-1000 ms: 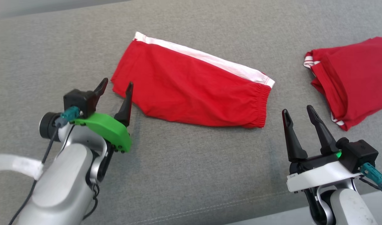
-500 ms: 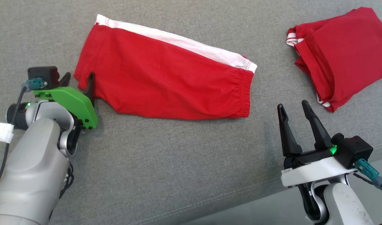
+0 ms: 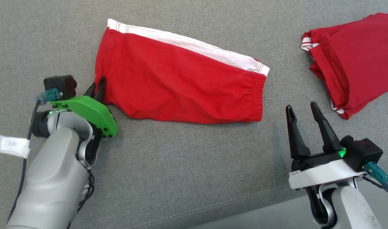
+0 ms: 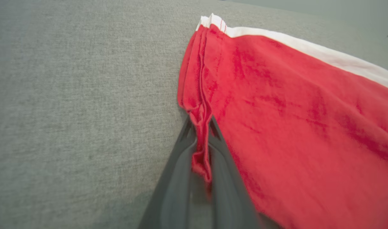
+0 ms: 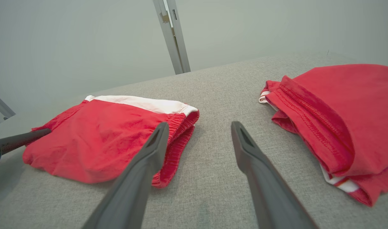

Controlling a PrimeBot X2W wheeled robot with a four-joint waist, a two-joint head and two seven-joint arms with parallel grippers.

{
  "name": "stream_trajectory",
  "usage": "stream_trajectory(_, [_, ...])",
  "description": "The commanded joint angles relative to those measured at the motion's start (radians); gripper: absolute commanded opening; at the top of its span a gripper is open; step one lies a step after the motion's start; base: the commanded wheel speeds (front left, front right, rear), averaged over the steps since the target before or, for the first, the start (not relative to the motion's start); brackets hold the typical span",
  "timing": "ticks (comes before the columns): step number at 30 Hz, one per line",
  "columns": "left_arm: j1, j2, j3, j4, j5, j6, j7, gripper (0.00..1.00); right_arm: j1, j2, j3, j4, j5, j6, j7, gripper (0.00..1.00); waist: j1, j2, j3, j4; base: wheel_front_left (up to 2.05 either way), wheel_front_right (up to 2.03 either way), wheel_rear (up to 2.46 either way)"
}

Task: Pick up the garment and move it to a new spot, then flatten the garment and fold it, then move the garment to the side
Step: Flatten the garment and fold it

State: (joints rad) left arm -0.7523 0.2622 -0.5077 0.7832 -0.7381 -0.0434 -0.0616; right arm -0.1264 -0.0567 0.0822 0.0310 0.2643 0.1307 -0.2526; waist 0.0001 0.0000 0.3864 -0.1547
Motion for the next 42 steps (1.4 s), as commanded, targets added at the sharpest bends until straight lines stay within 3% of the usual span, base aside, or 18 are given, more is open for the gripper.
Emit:
stream_trajectory(1, [0.036, 0.003, 0.007, -0.029, 0.001, 0.015, -0.026, 0.00, 0.012, -0.003, -0.008, 0.000, 0.009, 0.000, -0.005, 1.00, -0.0001, 0.0000, -0.013, 0.017, 0.00, 0.00, 0.00])
stream_trajectory(9, [0.251, 0.033, 0.026, -0.268, -0.008, 0.113, -0.093, 0.00, 0.038, -0.015, -0.047, -0.016, -0.009, 0.000, 0.014, 1.00, -0.0001, 0.0000, -0.040, 0.070, 0.00, 0.00, 0.00])
stream_trajectory(15, [0.411, 0.041, 0.021, -0.459, -0.030, 0.188, -0.064, 0.00, 0.057, -0.021, -0.075, -0.034, -0.018, 0.000, 0.035, 1.00, -0.0001, 0.0000, -0.062, 0.112, 0.00, 0.00, 0.00])
stream_trajectory(19, [0.448, 0.053, 0.001, -0.520, -0.031, 0.206, -0.024, 0.00, 0.056, -0.020, -0.082, -0.048, -0.020, 0.000, 0.050, 1.00, -0.0001, 0.0000, -0.066, 0.128, 0.00, 0.00, 0.00])
stream_trajectory(20, [0.452, 0.056, -0.004, -0.526, -0.029, 0.209, -0.010, 0.05, 0.054, -0.020, -0.081, -0.048, -0.020, 0.000, 0.055, 1.00, -0.0001, 0.0000, -0.067, 0.127, 0.00, 0.00, 0.00])
stream_trajectory(21, [0.455, 0.058, -0.006, -0.534, -0.028, 0.214, -0.005, 0.42, 0.051, -0.021, -0.079, -0.048, -0.019, 0.000, 0.057, 1.00, -0.0001, 0.0000, -0.068, 0.127, 0.00, 0.00, 0.00])
stream_trajectory(22, [0.456, 0.060, -0.004, -0.542, -0.023, 0.221, -0.007, 1.00, 0.049, -0.022, -0.077, -0.047, -0.018, 0.000, 0.058, 1.00, -0.0001, 0.0000, -0.070, 0.125, 0.00, 0.00, 0.00])
stream_trajectory(28, [0.474, 0.082, 0.020, -0.587, 0.010, 0.267, -0.060, 1.00, 0.055, -0.027, -0.079, -0.029, -0.011, 0.000, 0.062, 1.00, -0.0001, 0.0000, -0.097, 0.126, 0.00, 0.00, 0.00])
stream_trajectory(42, [0.527, 0.113, 0.088, -0.697, 0.139, 0.311, -0.199, 1.00, 0.051, -0.043, -0.081, 0.019, -0.037, 0.000, 0.072, 1.00, -0.0001, 0.0000, -0.214, 0.160, 0.00, 0.00, 0.00])
